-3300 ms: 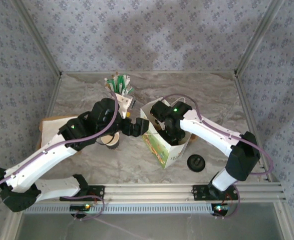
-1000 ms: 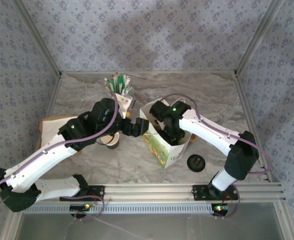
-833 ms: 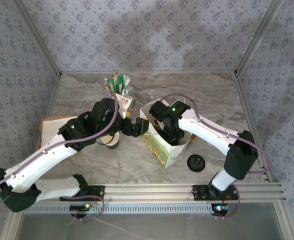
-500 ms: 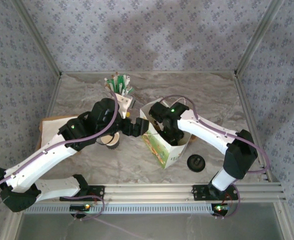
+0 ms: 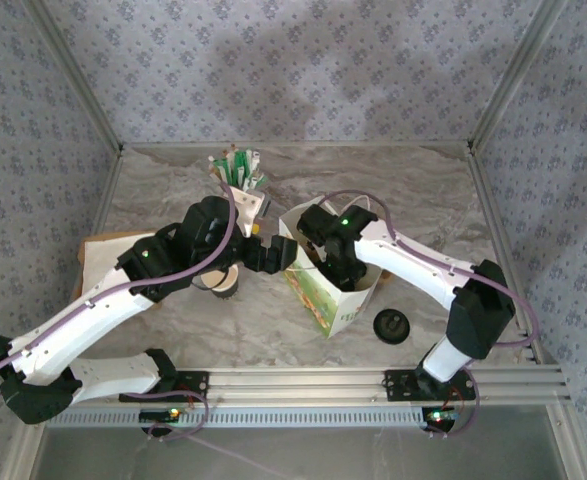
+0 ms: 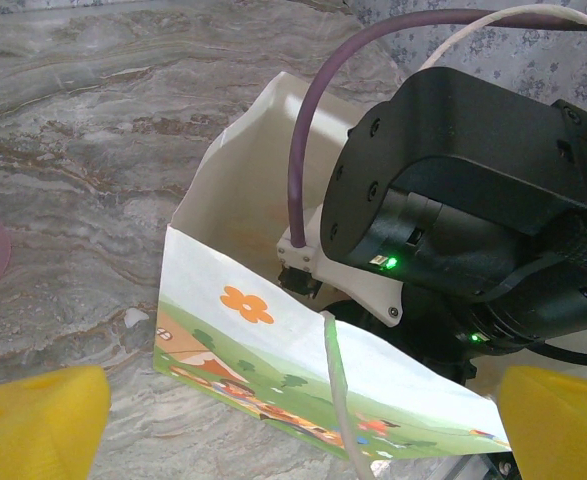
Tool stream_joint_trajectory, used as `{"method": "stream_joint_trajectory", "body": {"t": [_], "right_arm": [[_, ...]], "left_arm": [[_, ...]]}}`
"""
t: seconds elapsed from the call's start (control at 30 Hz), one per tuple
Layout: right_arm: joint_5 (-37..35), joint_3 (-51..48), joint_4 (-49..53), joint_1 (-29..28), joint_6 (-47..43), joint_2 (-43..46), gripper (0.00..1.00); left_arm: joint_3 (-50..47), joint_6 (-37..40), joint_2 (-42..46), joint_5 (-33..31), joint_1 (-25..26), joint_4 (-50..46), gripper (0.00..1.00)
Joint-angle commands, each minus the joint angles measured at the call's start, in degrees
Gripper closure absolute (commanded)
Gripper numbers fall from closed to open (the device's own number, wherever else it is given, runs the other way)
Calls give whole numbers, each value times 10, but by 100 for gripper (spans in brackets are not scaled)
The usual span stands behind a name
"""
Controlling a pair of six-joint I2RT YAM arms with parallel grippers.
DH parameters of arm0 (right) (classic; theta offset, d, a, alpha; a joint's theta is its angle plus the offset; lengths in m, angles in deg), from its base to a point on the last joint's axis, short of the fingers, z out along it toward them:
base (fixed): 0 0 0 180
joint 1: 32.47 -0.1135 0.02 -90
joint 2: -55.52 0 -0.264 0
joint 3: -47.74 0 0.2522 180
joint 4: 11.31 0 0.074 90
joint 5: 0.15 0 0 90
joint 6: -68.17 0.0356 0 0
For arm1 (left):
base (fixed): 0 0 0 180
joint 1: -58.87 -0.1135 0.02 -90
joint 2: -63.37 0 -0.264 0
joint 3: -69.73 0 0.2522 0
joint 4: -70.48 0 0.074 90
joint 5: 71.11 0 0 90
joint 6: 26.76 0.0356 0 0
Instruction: Pack the takeout coffee
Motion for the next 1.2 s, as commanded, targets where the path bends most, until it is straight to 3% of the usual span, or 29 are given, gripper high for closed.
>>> {"method": "stream_joint_trajectory", "body": {"t": [0.0, 1.17], "right_arm": [[34, -46, -20, -8, -4, -34, 43], [38, -41, -25, -9, -4, -39, 43]], "left_arm": [[-2, -5, 4, -10, 4, 14, 0], [5, -3, -1, -5, 4, 15, 0]]}}
